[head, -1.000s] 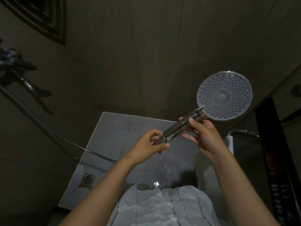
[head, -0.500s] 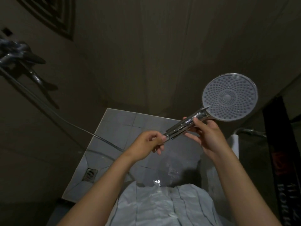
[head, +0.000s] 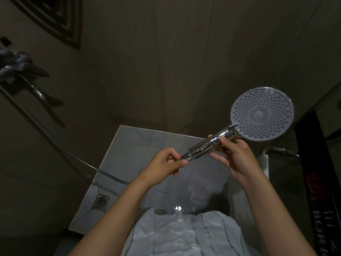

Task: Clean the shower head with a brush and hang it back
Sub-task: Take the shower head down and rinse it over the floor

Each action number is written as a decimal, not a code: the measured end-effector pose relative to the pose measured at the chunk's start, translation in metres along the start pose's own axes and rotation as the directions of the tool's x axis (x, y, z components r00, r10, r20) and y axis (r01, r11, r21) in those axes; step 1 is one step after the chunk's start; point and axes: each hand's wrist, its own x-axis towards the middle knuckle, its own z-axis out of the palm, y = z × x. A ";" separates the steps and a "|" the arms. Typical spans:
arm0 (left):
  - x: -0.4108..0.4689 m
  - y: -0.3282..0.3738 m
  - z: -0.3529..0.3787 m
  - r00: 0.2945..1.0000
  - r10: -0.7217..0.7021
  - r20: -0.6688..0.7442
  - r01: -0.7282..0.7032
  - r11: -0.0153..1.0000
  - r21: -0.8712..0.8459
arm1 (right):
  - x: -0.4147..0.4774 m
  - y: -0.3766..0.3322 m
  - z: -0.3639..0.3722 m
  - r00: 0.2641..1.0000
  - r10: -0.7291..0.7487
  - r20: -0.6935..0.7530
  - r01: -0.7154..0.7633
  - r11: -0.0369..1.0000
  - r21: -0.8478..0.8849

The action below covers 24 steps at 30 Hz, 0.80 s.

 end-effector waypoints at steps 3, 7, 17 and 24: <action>-0.001 0.001 0.000 0.999 -0.014 0.052 0.013 1.000 0.018 | 0.000 0.000 -0.001 1.000 0.003 -0.003 -0.003 1.000 0.001; -0.002 0.002 0.002 0.996 -0.046 0.074 0.044 0.999 0.018 | 0.001 0.001 -0.002 1.000 0.007 -0.012 -0.006 1.000 0.007; -0.003 -0.001 0.001 1.000 -0.008 -0.003 0.008 1.000 -0.006 | -0.003 0.000 0.002 1.000 0.005 -0.004 -0.005 1.000 0.017; -0.003 0.000 0.000 0.999 0.004 0.036 -0.004 1.000 -0.012 | -0.003 -0.001 0.002 1.000 0.021 -0.011 -0.021 0.999 0.034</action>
